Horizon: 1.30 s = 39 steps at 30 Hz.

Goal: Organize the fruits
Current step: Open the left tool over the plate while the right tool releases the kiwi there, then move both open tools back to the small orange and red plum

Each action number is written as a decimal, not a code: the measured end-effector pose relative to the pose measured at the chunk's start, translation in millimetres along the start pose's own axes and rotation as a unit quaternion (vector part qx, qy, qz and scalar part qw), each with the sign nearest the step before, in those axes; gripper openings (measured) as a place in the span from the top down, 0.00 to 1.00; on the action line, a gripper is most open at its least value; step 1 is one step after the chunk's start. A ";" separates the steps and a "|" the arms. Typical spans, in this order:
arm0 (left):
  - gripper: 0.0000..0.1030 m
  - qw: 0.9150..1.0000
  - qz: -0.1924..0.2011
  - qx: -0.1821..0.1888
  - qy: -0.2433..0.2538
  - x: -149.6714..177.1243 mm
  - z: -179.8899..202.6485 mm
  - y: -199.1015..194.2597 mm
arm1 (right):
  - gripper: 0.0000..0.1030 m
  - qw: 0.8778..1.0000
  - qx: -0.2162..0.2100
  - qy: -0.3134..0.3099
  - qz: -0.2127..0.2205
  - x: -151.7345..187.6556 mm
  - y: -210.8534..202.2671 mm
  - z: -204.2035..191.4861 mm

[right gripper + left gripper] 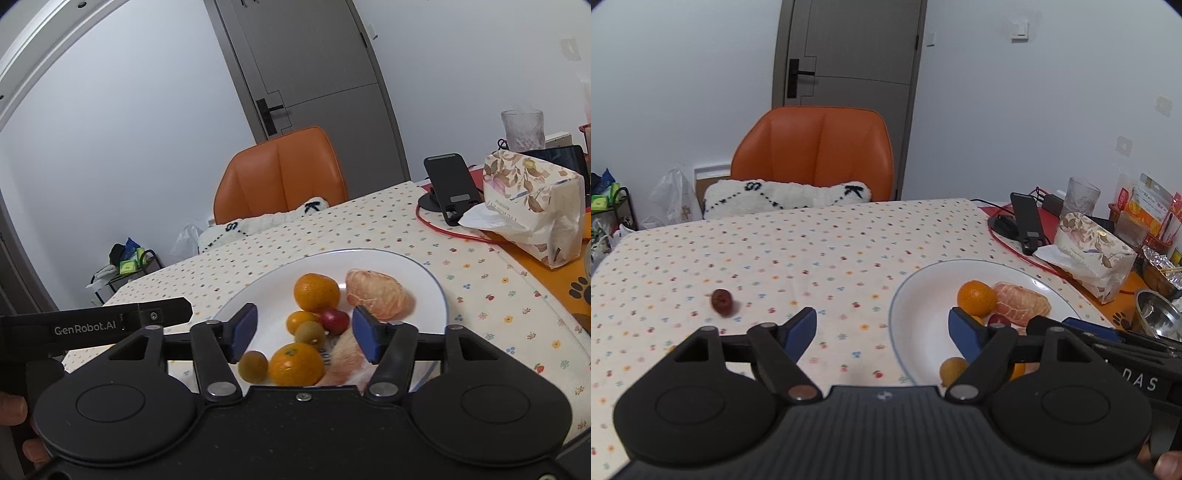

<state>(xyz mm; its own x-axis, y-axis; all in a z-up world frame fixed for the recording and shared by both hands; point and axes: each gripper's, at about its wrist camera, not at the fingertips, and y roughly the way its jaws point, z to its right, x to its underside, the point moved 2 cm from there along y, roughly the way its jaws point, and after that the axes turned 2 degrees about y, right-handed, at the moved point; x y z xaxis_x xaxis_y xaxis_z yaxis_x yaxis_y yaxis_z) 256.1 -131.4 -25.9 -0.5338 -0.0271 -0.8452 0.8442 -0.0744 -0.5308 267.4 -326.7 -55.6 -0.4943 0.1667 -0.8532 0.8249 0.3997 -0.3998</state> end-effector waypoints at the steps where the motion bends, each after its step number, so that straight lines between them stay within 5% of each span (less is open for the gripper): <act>1: 0.24 1.000 0.000 -0.002 0.000 0.1 -1.9 -2.8 | 0.39 1.000 0.000 -0.001 0.001 0.2 -1.1 -1.9; 16: 0.18 1.000 0.012 -0.027 -0.012 4.5 -31.5 -38.4 | 0.14 1.000 -0.019 -0.016 0.010 2.4 -11.8 -37.0; 39: 0.17 0.995 0.016 -0.074 -0.064 23.9 -102.5 -74.8 | 0.09 0.997 -0.061 -0.042 -0.005 16.8 1.0 -98.4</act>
<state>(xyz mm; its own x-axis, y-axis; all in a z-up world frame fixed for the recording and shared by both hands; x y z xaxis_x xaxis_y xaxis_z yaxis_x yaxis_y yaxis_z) 185.1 -24.2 -12.8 -0.5010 -0.1539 -0.8517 0.8533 0.0764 -0.5158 232.9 -234.9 -37.4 -0.4729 0.0885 -0.8766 0.7780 0.5090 -0.3683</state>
